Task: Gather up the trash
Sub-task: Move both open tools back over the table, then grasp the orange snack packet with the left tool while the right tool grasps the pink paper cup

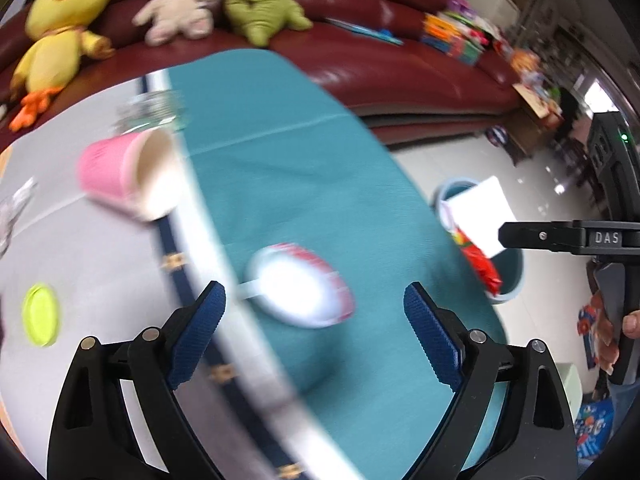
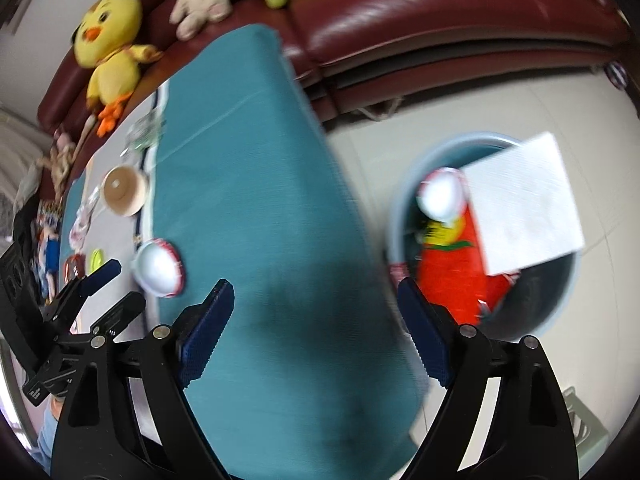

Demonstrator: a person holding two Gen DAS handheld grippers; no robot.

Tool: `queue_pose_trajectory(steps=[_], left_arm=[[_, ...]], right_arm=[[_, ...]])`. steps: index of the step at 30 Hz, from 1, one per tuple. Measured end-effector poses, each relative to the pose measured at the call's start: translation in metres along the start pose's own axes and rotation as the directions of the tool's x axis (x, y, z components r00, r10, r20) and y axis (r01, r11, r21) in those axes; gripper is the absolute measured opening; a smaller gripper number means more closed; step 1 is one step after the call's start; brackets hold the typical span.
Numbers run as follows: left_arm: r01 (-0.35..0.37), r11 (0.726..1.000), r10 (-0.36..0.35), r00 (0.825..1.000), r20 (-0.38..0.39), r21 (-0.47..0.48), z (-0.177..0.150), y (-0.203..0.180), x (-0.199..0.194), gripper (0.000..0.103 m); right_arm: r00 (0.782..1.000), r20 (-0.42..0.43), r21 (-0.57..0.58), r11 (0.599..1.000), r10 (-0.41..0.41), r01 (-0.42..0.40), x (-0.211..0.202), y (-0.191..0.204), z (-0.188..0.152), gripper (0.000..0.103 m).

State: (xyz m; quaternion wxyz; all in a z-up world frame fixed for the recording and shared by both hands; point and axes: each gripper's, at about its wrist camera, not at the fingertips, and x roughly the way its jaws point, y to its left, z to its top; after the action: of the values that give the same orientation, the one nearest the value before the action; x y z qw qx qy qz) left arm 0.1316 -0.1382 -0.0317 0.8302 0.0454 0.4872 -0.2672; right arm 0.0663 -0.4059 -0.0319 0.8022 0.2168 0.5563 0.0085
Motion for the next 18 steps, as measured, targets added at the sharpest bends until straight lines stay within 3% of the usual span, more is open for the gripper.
queue_pose_trajectory(steps=[9, 18], left_arm=[[-0.107, 0.992, 0.109, 0.994, 0.028, -0.067, -0.025, 0.098, -0.046, 0.091], [-0.211, 0.960, 0.224, 0.973, 0.050, -0.184, -0.048, 0.211, -0.100, 0.091]], right_arm=[[0.997, -0.068, -0.177, 0.984, -0.025, 0.013, 0.026, 0.097, 0.005, 0.081], [0.992, -0.104, -0.391, 0.920, -0.069, 0.023, 0.051, 0.206, 0.026, 0.081]])
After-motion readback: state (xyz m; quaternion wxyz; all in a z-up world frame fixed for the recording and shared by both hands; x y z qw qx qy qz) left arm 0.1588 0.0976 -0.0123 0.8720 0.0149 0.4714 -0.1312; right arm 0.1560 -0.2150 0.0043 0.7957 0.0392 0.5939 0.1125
